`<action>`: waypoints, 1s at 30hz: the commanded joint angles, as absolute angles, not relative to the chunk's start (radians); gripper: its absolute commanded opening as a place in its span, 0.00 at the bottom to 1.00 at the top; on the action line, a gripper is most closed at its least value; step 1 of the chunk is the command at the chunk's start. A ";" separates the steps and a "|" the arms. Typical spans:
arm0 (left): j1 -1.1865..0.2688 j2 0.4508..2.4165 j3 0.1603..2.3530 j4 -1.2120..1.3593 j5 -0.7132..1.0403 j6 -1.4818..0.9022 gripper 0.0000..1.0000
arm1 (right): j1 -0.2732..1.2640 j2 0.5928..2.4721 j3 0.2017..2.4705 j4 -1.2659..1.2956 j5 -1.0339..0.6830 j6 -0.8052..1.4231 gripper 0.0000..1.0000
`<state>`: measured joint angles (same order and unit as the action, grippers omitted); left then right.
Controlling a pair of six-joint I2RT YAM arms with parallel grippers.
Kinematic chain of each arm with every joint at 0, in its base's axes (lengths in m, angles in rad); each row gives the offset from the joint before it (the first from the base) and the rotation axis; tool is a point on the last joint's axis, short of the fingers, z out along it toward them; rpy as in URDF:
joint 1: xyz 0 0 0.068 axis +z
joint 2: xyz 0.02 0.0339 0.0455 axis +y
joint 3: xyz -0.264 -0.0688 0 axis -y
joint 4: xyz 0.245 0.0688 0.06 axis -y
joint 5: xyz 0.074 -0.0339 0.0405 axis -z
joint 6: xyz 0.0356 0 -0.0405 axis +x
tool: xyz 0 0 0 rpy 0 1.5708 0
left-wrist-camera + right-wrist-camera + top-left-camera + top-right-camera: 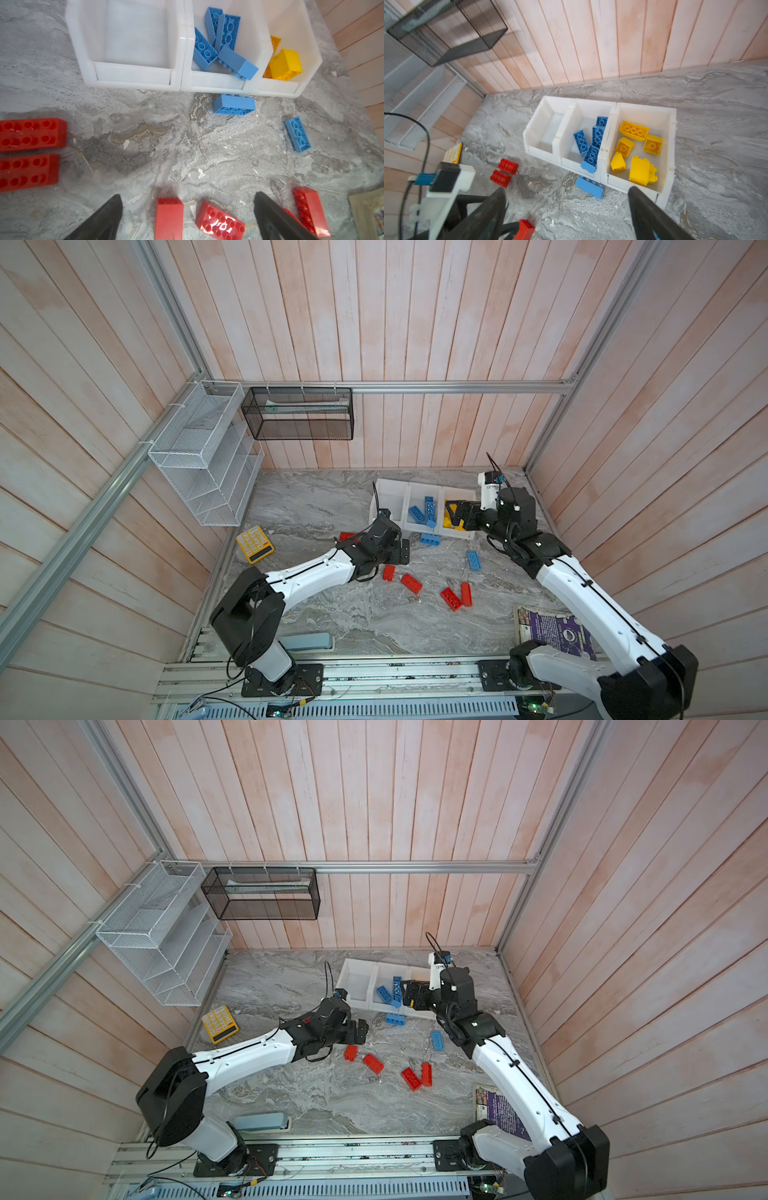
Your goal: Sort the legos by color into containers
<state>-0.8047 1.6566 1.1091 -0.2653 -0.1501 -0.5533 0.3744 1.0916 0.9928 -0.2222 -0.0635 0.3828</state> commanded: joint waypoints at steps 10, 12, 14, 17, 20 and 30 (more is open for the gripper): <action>-0.891 2.058 1.492 -0.288 -0.233 -0.519 1.00 | 0.369 0.903 0.862 -0.106 0.061 0.463 0.94; -0.893 2.102 1.538 -0.293 -0.228 -0.499 1.00 | 0.368 0.897 0.858 -0.102 0.063 0.462 0.94; -0.893 2.139 1.571 -0.301 -0.235 -0.487 1.00 | 0.368 0.893 0.857 -0.100 0.059 0.460 0.94; -0.893 2.184 1.615 -0.302 -0.223 -0.476 1.00 | 0.367 0.889 0.847 -0.096 0.050 0.457 0.94; -0.893 2.223 1.650 -0.304 -0.239 -0.472 1.00 | 0.367 0.880 0.831 -0.087 0.054 0.457 0.94; -0.893 2.343 1.790 -0.347 -0.274 -0.430 0.85 | 0.365 0.867 0.818 -0.075 0.048 0.456 0.93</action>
